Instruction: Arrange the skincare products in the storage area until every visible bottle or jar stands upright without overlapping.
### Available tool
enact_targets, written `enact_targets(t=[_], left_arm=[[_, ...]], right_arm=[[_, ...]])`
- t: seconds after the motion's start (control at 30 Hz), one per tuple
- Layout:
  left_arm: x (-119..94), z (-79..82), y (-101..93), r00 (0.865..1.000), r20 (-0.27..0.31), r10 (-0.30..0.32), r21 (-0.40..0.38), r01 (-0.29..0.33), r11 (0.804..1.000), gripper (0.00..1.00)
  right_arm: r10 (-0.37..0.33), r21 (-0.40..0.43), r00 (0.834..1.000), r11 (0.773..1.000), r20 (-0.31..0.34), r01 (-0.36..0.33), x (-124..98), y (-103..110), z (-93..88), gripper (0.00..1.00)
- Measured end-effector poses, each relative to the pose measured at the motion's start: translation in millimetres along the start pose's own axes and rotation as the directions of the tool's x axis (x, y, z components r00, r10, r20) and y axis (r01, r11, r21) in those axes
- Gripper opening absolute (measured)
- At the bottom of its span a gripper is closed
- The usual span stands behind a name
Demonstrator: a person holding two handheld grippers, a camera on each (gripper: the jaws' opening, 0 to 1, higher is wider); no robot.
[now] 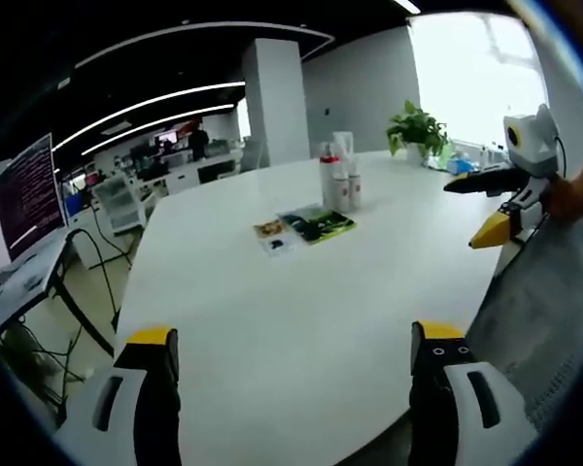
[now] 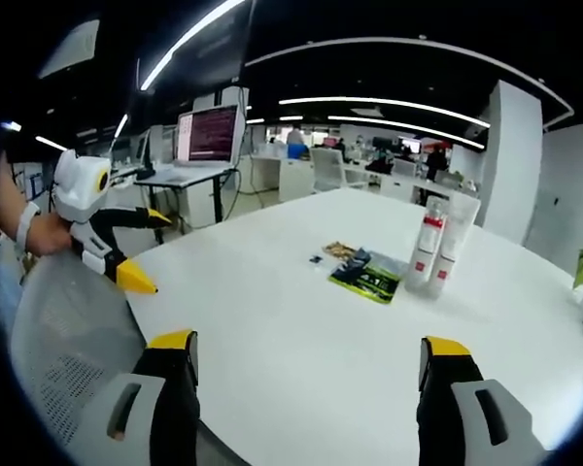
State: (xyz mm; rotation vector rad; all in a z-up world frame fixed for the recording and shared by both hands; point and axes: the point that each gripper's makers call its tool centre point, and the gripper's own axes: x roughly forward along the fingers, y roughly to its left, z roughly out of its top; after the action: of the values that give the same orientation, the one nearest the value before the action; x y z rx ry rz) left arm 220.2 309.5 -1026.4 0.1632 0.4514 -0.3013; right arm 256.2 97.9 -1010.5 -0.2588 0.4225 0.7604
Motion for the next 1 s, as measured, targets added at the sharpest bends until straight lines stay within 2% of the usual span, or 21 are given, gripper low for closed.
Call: enact_targets(t=[0.2,0.33,0.87,1.0], left_arm=[[-0.9,1.4,1.2,1.000,0.007,0.006,0.000,-0.006,1.000,0.95],[-0.9,0.8,1.3,1.000,0.004,0.006,-0.006,-0.006,1.000,0.95],[-0.8,-0.9,3.0,1.000,-0.005,0.014,0.008,-0.014,1.000,0.94],[-1.9,0.9,4.8,1.000,0.004,0.022,0.003,-0.022,1.000,0.94]], right_arm=[[-0.008,0.001,1.000,1.000,0.000,0.008,-0.7,-2.0,-0.4,0.93],[0.010,-0.011,1.000,1.000,-0.027,-0.011,2.6,2.7,-5.0,0.92],[-0.006,-0.010,1.000,1.000,-0.005,0.006,-0.6,-0.9,-0.8,0.91],[0.007,-0.016,1.000,1.000,-0.012,-0.007,0.7,2.3,-1.9,0.91]])
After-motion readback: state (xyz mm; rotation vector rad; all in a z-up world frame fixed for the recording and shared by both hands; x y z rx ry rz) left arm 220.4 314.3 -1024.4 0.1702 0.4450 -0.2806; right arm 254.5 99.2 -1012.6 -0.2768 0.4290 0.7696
